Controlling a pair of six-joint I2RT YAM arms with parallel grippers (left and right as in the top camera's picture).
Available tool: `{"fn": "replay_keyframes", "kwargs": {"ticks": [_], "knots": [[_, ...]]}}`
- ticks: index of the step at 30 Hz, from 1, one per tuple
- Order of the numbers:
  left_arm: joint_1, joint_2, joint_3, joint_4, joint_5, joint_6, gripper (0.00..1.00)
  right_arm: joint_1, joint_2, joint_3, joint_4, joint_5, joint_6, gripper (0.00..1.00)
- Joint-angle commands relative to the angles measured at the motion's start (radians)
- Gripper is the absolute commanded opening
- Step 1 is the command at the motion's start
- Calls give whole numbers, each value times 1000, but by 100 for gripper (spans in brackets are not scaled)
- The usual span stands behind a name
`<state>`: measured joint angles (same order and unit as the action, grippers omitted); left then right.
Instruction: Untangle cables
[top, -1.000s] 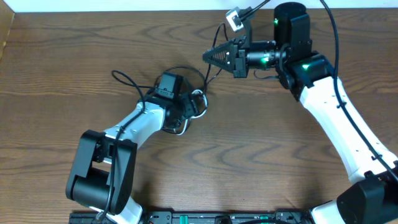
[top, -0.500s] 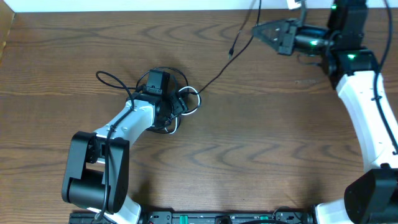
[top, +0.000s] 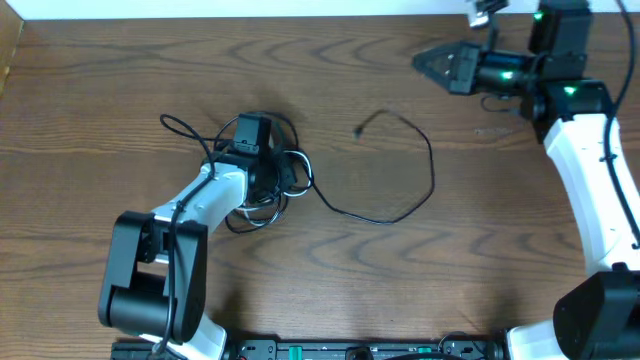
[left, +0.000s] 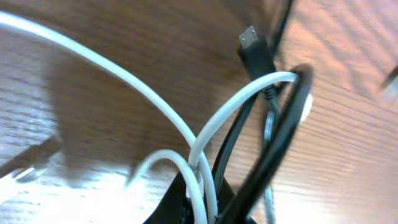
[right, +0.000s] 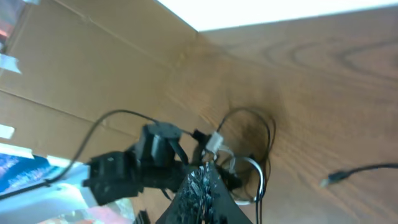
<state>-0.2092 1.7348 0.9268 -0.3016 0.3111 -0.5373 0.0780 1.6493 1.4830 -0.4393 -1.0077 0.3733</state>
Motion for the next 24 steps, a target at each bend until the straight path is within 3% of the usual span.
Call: {"fn": "replay_keyframes", "kwargs": {"ticks": [1, 8, 15, 24], "knots": [[3, -74, -6, 5, 44, 66, 7, 52, -27, 19, -45, 130, -77, 4], [33, -155, -6, 0, 51, 92, 7, 140, -27, 18, -142, 294, -169, 24], [109, -154, -6, 0, 195, 91, 8, 215, 14, 18, -182, 354, -219, 41], [137, -154, -6, 0, 284, 101, 7, 282, 176, 18, -198, 178, -323, 43]]}}
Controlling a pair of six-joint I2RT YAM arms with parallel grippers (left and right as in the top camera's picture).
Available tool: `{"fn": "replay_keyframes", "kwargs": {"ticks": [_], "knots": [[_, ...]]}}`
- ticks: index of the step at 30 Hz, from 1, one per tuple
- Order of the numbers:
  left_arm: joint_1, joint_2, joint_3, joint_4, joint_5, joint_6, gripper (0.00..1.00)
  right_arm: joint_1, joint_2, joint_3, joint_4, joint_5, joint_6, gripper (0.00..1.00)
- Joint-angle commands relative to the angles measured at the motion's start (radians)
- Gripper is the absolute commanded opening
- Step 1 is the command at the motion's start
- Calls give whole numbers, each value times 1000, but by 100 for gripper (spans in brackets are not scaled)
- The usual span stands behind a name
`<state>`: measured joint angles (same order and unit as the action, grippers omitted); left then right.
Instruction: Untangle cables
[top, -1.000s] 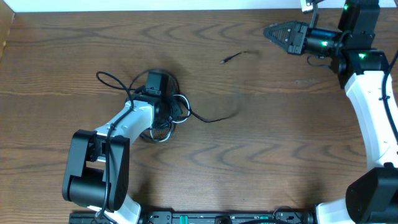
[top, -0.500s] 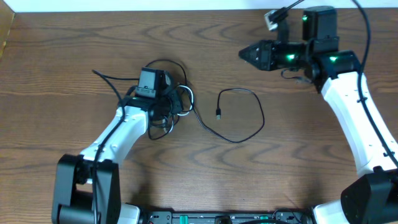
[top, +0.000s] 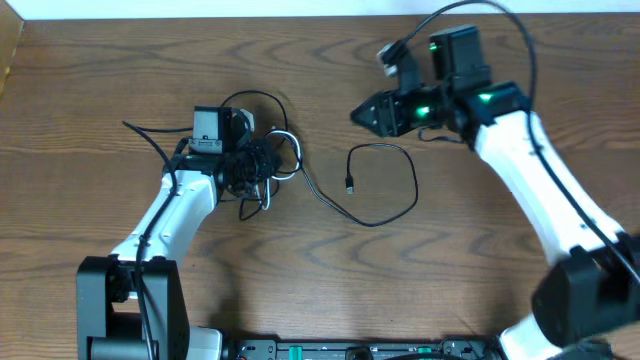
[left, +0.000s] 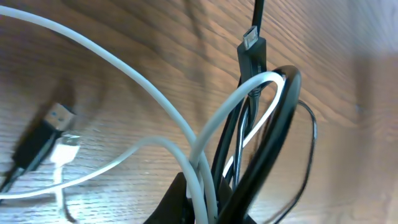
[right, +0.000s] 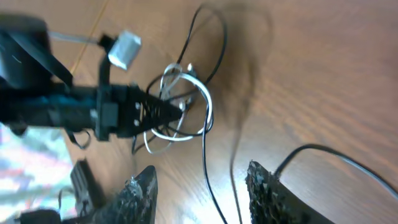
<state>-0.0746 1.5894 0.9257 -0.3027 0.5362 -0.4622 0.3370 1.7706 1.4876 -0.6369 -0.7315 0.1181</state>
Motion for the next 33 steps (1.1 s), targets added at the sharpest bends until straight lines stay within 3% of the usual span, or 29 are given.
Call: {"fn": "replay_keyframes", "kwargs": {"ticks": [1, 6, 11, 21, 33], "knots": [[2, -8, -5, 1, 65, 29, 8, 29, 75, 14, 3, -119, -76, 43], [2, -8, -5, 1, 117, 48, 8, 46, 183, 14, 58, -225, -76, 42], [2, -8, -5, 1, 195, 48, 8, 48, 276, 14, 188, -417, -66, 34], [1, -8, -5, 1, 269, 46, 8, 79, 313, 14, 304, -391, -21, 33], [2, -8, -5, 2, 291, 46, 8, 141, 313, 14, 262, -277, 16, 27]]}}
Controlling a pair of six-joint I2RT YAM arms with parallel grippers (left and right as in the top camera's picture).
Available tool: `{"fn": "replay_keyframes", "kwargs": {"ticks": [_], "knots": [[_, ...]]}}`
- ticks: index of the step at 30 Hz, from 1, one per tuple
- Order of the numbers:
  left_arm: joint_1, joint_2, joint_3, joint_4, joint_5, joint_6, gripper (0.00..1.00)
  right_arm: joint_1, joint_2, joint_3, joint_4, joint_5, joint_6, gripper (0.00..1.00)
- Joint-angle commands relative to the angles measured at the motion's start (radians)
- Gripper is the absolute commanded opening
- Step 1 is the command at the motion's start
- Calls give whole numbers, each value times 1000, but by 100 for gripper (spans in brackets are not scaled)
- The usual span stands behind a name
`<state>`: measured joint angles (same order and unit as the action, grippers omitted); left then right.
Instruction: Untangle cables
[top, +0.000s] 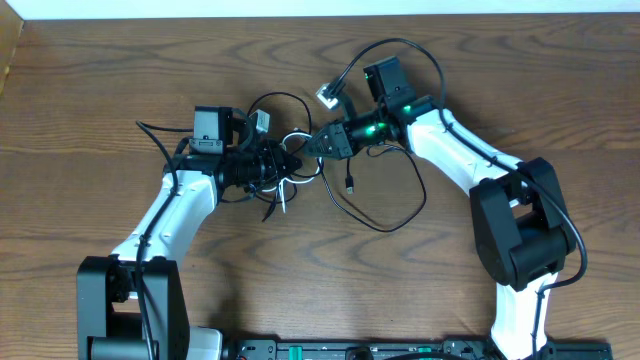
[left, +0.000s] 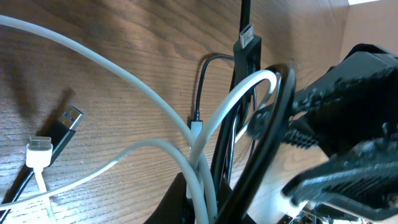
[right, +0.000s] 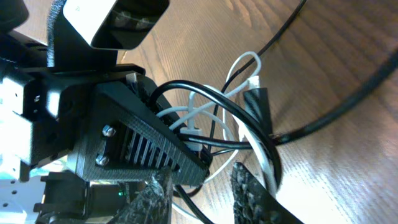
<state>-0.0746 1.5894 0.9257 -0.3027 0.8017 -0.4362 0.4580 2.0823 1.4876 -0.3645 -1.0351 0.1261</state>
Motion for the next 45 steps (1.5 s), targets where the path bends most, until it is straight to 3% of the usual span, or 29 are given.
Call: {"fn": "replay_keyframes", "kwargs": {"ticks": [1, 3, 7, 9, 10, 15, 16, 19, 22, 30, 38, 42, 45], "knots": [[2, -8, -5, 2, 25, 20, 7, 24, 2, 14, -19, 48, 8, 26], [2, -8, -5, 2, 24, 21, 8, 33, 2, 14, -50, 127, 8, 26], [2, -8, -5, 2, 2, 21, 9, 42, 2, 14, -73, 172, 8, 13], [2, -8, -5, 2, -13, 21, 8, 47, 2, 14, -72, 172, 8, 1], [2, -8, -5, 2, -24, 21, 8, 50, 2, 14, -72, 172, 8, 1], [2, -8, -5, 1, -87, 21, 9, 67, 2, 14, -71, 173, 8, 1], [2, -8, -5, -1, -117, 21, 14, 69, 2, 14, -70, 173, 8, 1], [2, -8, -5, -3, -194, 21, 40, 76, 2, 14, -70, 177, 8, 1], [2, -8, -5, -3, -229, 21, 51, 81, 2, 14, -72, 204, 8, 1], [1, -8, -5, -3, -367, 20, 52, 80, 2, 14, -74, 208, 8, 1], [-17, -8, -5, -2, -369, 13, 52, 79, 2, 14, -74, 278, 13, 1], [-26, -8, -5, -2, -369, 13, 52, 76, 2, 14, -77, 330, 44, 15], [-35, -8, -5, -3, -369, 13, 52, 76, 2, 14, -91, 381, 46, 18]]}}
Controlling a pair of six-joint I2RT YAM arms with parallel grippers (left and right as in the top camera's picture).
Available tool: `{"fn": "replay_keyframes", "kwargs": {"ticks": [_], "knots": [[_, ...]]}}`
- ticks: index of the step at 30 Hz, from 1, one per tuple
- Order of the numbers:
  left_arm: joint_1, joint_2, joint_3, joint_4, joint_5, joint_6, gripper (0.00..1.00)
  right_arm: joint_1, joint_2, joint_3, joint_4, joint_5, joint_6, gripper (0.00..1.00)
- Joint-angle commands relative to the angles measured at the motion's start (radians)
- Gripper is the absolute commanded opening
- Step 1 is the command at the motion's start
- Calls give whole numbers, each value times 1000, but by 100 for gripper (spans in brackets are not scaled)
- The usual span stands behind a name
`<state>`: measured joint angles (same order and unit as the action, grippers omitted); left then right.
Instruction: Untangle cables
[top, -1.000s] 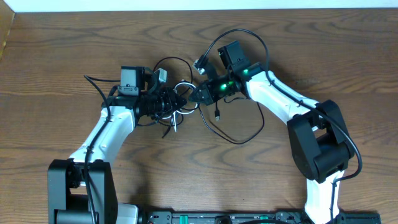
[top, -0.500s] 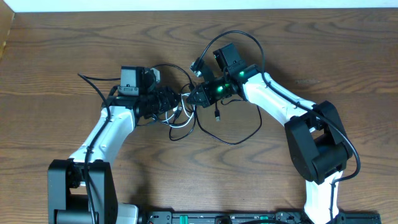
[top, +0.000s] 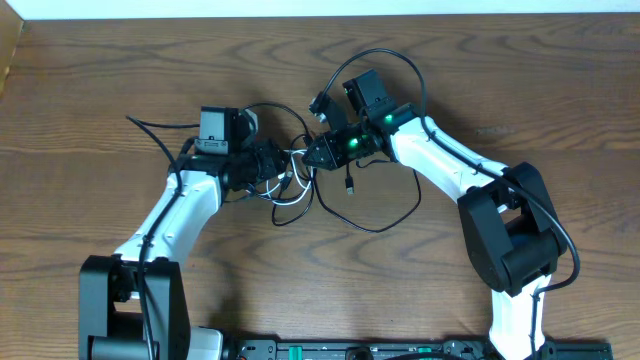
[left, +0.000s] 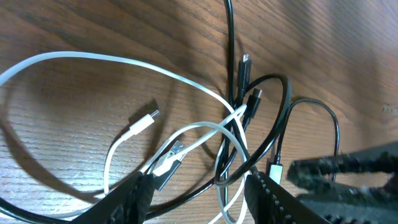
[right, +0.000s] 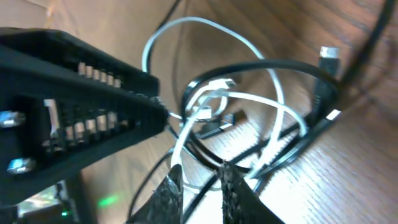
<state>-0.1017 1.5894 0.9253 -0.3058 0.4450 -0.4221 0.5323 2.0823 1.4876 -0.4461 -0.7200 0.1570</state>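
Observation:
A tangle of white and black cables (top: 291, 183) lies on the wooden table (top: 520, 90) between my two grippers. My left gripper (top: 277, 165) stands open over it. In the left wrist view its wide-apart fingers (left: 135, 198) straddle a white cable loop (left: 112, 59) and crossing black cables (left: 231, 37); the gripper (left: 202, 182) holds nothing. My right gripper (top: 309, 154) faces it from the right. In the right wrist view the gripper (right: 200, 177) is narrowly open, with a white cable (right: 186, 134) and a black one running between its fingertips. A thin black cable (top: 404, 212) loops off to the right.
A small plug (top: 348, 186) ends the thin black cable just below the right gripper. A white strip (top: 300, 8) runs along the table's far edge. An equipment bar (top: 350, 350) sits at the front edge.
My left gripper has opened and let go of the cable bundle, which now lies spread on the table. The right gripper has closed in on the tangle, its fingers closer together.
My left gripper was shut on the bundle near the table's middle left while the right arm stood at the far right. The right arm then came over to the tangle, open. Now the left has released the bundle and the right straddles two strands.

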Motion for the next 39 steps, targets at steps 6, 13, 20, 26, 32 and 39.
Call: {"fn": "replay_keyframes", "kwargs": {"ticks": [6, 13, 20, 26, 32, 39], "knots": [[-33, -8, -5, -9, -12, -2, 52, 13, 2, 12, -45, 134, 34, 18], [-52, -8, -5, -15, -13, -2, 52, 39, 22, 3, -45, 153, 40, 20], [-52, -7, -5, -15, -106, -15, 52, 62, 43, 3, -47, 153, 56, 32], [-53, -2, -5, -14, -143, -29, 49, 65, 43, 3, -60, 153, 56, 31], [-53, 10, -5, -7, -138, -74, 49, 65, 43, 3, -75, 153, 56, 15], [-45, 10, -5, 42, 12, -72, 65, 65, 43, 3, -78, 153, 56, 1]]}}
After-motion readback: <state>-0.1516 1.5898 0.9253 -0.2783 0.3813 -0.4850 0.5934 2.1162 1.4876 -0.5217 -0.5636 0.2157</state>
